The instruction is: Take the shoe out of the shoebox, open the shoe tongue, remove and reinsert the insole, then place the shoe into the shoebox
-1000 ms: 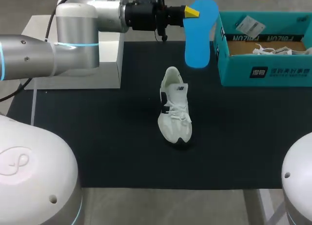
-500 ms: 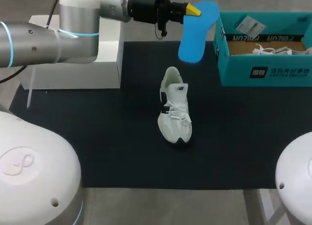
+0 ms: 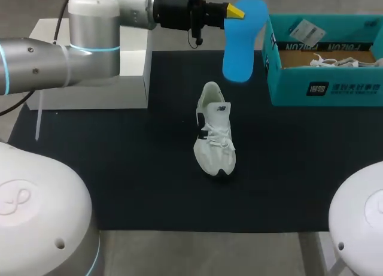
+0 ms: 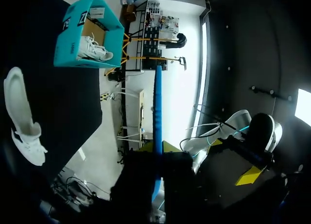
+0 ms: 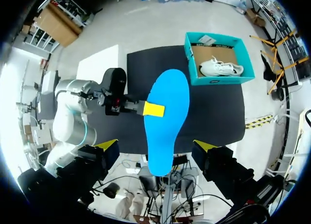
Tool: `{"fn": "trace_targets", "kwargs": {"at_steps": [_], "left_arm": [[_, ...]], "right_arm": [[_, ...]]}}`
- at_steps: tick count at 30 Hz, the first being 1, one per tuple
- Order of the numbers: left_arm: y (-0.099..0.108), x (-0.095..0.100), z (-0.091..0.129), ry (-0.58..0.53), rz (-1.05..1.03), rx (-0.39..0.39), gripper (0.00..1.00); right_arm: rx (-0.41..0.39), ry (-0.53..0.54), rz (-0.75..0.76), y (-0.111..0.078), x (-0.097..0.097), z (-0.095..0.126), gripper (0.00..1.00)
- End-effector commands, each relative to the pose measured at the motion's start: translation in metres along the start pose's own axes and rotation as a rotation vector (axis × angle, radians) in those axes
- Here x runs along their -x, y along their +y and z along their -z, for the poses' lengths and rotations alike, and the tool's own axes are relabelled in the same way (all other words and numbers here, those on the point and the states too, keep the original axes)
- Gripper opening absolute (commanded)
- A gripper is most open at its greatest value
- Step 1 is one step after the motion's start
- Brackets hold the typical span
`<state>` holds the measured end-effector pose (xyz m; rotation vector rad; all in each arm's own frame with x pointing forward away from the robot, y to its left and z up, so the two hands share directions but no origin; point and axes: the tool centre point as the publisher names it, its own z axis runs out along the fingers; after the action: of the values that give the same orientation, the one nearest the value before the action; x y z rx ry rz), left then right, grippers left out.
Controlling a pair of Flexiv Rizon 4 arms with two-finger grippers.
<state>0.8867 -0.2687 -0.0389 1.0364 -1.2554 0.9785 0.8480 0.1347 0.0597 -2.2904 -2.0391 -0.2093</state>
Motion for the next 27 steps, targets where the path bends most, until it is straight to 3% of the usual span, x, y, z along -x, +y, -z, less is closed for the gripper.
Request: {"fn": "trace_targets", "kwargs": {"at_steps": [1, 6, 14, 27], "left_arm": [[0.0106, -0.0040, -0.0008, -0.002, -0.006, -0.099, 0.00], [0.0112, -0.0094, 0.0003, 0.015, -0.011, -0.147, 0.00], [0.0122, -0.0061, 0.0018, 0.050, 0.014, -0.138, 0.00], [0.0109, -0.0043, 0.0050, 0.042, 0.010, -0.134, 0.00]], "right_arm": [[-0.001, -0.412, -0.044, 0.0067, -0.0045, -0.0027, 1.00], [0.022, -0.334, -0.104, 0.0090, 0.0019, -0.0065, 1.00], [0.014, -0.244, -0.081, 0.0067, 0.0004, -0.0095, 1.00], [0.017, -0.230, -0.070, 0.0062, -0.0026, -0.0106, 1.00]]}}
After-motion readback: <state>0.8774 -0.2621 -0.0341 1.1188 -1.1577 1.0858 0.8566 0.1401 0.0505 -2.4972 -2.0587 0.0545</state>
